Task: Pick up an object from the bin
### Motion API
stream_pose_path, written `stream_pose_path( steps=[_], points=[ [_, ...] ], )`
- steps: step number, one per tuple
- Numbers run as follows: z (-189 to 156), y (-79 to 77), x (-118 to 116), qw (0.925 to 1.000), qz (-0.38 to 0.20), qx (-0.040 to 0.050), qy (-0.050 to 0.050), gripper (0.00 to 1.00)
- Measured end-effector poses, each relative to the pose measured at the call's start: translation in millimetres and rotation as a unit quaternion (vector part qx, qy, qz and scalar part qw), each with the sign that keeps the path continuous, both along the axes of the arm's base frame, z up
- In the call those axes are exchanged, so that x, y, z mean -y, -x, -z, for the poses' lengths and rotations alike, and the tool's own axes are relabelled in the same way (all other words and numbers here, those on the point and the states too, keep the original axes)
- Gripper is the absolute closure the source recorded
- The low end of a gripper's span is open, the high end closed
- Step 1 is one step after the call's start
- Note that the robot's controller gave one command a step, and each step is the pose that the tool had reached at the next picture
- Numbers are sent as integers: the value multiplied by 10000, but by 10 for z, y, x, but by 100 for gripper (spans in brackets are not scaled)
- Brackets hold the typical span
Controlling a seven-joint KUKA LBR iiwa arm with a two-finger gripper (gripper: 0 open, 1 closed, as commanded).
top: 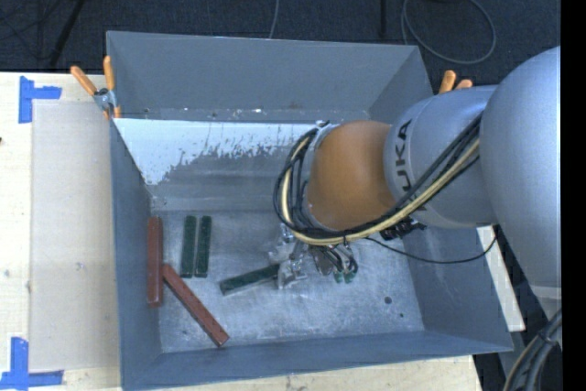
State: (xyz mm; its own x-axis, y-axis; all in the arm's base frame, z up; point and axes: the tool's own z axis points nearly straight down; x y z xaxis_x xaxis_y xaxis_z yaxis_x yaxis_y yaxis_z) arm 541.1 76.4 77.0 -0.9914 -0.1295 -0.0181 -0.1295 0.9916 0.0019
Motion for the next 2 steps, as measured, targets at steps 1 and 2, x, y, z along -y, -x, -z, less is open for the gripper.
stream_pose_path(
  steps=[1,2],
  points=[
    [0,0,0,10000,-1,0,0,100],
    [3,-13,-180,9999,111,-20,50,100]
  ],
)
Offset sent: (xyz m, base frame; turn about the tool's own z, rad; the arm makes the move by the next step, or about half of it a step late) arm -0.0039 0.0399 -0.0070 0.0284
